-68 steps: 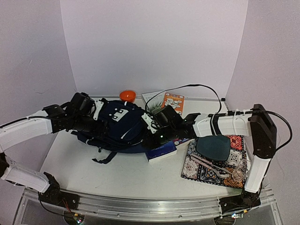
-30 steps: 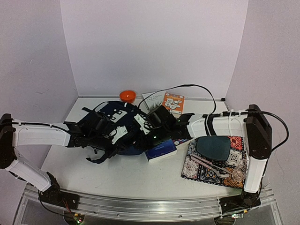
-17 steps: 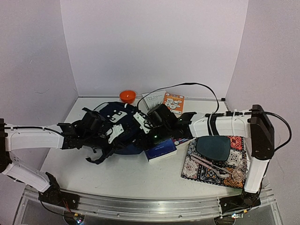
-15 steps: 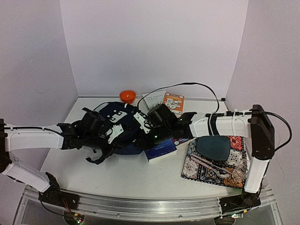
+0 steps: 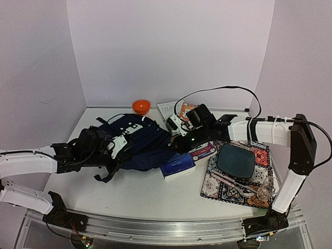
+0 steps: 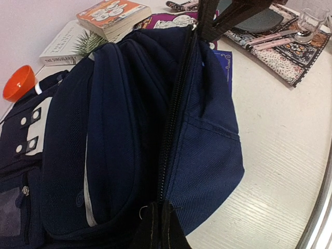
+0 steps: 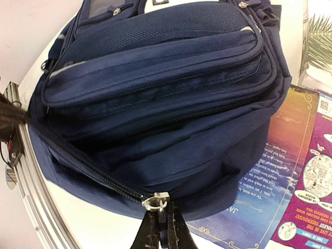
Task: Pack the student bag
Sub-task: Unzip the largest pocket of the student bag.
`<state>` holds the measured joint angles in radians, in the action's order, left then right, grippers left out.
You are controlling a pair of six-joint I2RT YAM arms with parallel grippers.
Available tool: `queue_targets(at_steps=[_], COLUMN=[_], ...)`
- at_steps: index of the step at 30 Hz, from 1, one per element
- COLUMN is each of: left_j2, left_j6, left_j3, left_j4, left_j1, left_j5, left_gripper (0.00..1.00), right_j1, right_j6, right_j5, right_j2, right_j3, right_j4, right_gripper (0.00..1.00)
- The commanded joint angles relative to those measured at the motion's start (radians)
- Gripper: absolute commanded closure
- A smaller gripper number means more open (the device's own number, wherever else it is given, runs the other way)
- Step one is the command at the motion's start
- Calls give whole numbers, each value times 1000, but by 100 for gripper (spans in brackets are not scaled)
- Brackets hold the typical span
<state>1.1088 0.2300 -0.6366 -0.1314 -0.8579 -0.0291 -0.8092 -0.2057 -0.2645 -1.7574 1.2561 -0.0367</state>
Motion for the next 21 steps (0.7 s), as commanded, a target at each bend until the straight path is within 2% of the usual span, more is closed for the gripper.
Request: queue_targets(at_steps=[1, 4, 8, 12, 17, 21], left_j2=[-58, -78, -76, -62, -104, -95], left_j6=[4, 3, 7, 4, 7, 7], left_j3=[37, 38, 9, -23, -53, -73], left_j4=[-140, -142, -140, -144, -146, -143], left_j1=[33, 68, 76, 75, 73, 69], left_j5=[283, 284, 118, -3, -138, -202], left_gripper=[100, 100, 98, 62, 42, 35], right_j1=[70, 22, -80, -140, -179, -190], right_j6=[12, -9, -35, -72, -98, -110], right_j5=[70, 8, -38, -66, -85, -94], right_j2=[24, 7, -61, -113, -161, -184], right_j3=[50, 58, 108, 155, 215, 253], right_j4=[135, 109, 84, 45, 1, -9], right_gripper=[100, 100, 100, 100, 100, 100])
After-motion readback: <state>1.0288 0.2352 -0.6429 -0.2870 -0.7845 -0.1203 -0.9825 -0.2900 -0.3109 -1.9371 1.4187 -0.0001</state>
